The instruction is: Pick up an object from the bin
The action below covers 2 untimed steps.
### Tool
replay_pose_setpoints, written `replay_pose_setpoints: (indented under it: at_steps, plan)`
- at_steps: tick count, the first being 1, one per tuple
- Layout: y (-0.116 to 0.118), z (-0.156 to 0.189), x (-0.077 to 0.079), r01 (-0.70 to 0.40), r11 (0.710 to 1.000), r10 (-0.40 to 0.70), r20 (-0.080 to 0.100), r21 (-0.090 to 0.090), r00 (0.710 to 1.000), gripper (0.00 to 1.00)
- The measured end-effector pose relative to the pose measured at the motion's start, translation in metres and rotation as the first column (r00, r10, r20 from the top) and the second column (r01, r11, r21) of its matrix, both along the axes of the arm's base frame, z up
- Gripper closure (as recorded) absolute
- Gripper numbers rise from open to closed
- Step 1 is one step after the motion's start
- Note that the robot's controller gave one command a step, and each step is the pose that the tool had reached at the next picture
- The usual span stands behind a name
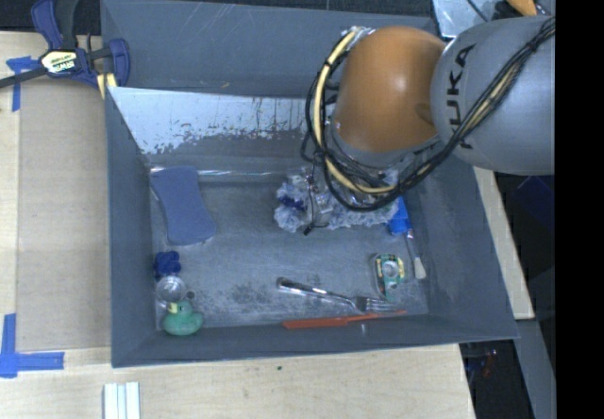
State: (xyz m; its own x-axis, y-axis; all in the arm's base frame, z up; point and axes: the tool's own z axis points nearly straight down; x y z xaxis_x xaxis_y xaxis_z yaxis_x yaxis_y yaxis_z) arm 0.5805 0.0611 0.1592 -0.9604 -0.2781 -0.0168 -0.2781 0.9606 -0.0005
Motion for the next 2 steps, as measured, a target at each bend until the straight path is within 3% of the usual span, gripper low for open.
replay_pose_setpoints:
  at_steps: [2]
  plan:
    - [0.000,0.022,0.001,0.002,1.000,-0.002,0.003,0.000,1.000,1.00]
